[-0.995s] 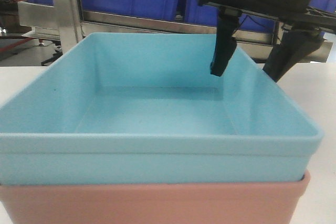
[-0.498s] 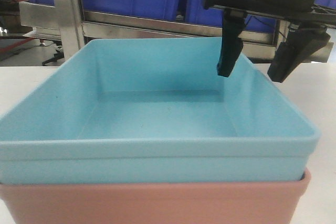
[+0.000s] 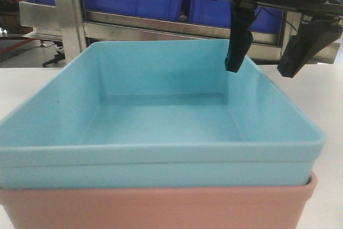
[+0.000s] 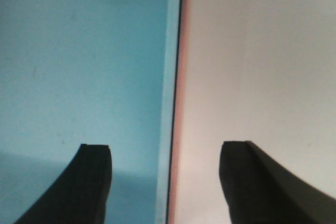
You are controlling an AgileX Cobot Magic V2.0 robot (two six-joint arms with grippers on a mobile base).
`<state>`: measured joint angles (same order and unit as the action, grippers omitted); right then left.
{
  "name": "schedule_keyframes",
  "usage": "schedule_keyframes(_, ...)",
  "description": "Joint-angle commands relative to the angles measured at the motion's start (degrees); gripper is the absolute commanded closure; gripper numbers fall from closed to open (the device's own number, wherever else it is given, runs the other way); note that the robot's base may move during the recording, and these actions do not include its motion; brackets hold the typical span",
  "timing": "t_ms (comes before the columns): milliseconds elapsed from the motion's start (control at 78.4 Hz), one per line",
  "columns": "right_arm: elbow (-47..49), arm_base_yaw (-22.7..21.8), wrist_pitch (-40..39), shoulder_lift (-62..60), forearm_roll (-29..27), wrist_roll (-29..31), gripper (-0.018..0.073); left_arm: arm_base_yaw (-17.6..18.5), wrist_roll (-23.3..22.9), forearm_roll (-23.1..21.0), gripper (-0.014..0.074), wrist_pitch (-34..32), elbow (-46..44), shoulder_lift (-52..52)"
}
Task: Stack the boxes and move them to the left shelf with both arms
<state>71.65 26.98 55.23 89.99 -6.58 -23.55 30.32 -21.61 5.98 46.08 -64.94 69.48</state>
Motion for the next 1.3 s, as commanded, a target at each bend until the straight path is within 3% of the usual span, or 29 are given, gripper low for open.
schedule_keyframes(0,1.86,0.02,-0.68,-2.67,0.40,0.29,0.0060,3.75,-12.73,9.33,0.0191,3.75,-5.54,3.39)
schedule_keyframes(140,1.86,0.02,0.14,-2.62,0.40,0.24,0.0060,6.52,-17.13,9.34,0.0192,9.74,-10.66,11.20)
schedule_keyframes(294,1.86,0.07,-0.21,-2.62,0.85,-0.82,0.0060,6.24,-17.24,4.29,0.0191,12.41,-12.61,18.04)
schedule_keyframes(447,1.86,0.89,-0.15,-2.44,3.34,-3.68,0.0060,6.24,-16.99,2.15,0.0191,14.08,-12.58,21.47)
schedule_keyframes(651,1.86,4.46,1.08,-0.56,6.98,-7.13,0.0060,6.24,-13.34,-2.05,0.0192,14.30,-12.58,23.03)
schedule_keyframes(778,1.81,4.78,0.64,0.96,6.92,-7.57,0.0060,6.11,-12.98,-2.28,0.0192,13.95,-12.58,23.03)
schedule_keyframes(1046,1.81,4.99,0.39,4.25,6.10,-7.90,0.0060,2.04,-6.80,-8.81,0.0192,13.06,-12.58,24.51)
schedule_keyframes(1289,1.70,4.99,-2.12,4.89,6.15,-7.95,0.0060,1.80,-5.99,-9.23,0.0192,11.97,-12.58,26.29)
